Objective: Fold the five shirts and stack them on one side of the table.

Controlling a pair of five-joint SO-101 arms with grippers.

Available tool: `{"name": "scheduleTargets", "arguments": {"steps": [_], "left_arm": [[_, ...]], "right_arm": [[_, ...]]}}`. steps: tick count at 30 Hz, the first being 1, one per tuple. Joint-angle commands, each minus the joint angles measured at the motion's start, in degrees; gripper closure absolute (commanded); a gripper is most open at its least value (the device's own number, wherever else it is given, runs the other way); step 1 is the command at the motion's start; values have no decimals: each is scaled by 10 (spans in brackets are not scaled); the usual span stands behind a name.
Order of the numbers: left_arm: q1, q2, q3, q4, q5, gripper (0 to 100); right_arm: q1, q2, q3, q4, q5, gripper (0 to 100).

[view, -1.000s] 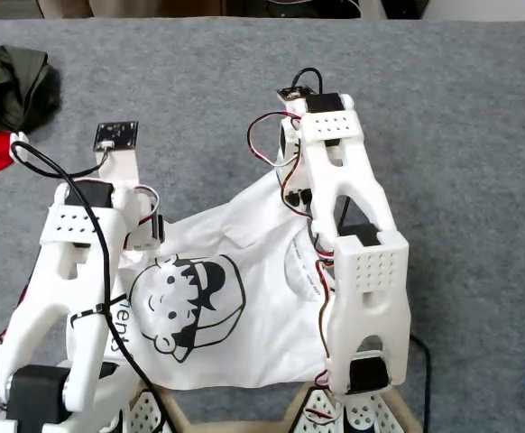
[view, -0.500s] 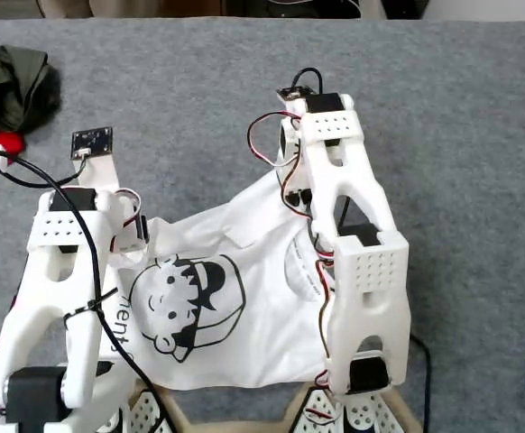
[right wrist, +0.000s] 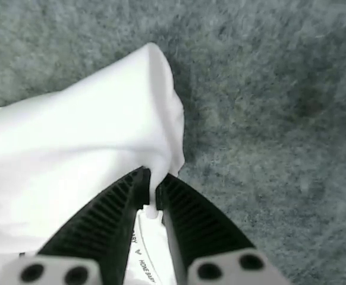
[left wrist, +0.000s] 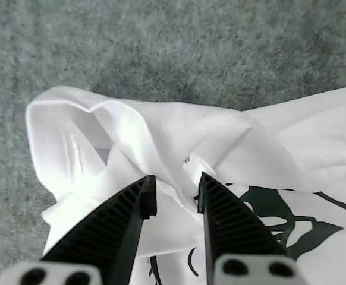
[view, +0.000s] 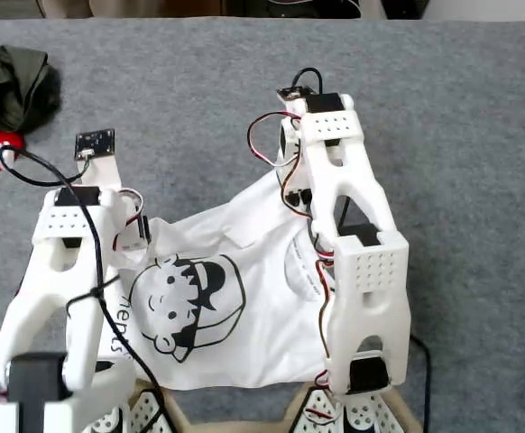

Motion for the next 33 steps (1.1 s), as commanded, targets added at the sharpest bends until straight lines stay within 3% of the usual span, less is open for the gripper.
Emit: {"name": "scheduleTargets", "arguments": {"steps": [1, 9, 14, 21, 26, 33], "left_arm": [[-4, 39, -45, -7, 4, 871], [-4, 80, -75, -2, 4, 875], [-4, 80, -77, 11, 4, 983], [-4, 80, -132, 54, 20, 981], [-4, 80, -265, 110, 23, 981], [-7, 80, -556, 256, -22, 981]], "right_arm": [[7, -1, -29, 4, -2, 995], [7, -1, -29, 4, -2, 995], [7, -1, -29, 4, -2, 995], [7, -4, -29, 3, -9, 995], [18, -26, -91, 11, -39, 995], [23, -139, -308, 78, -62, 995]]}}
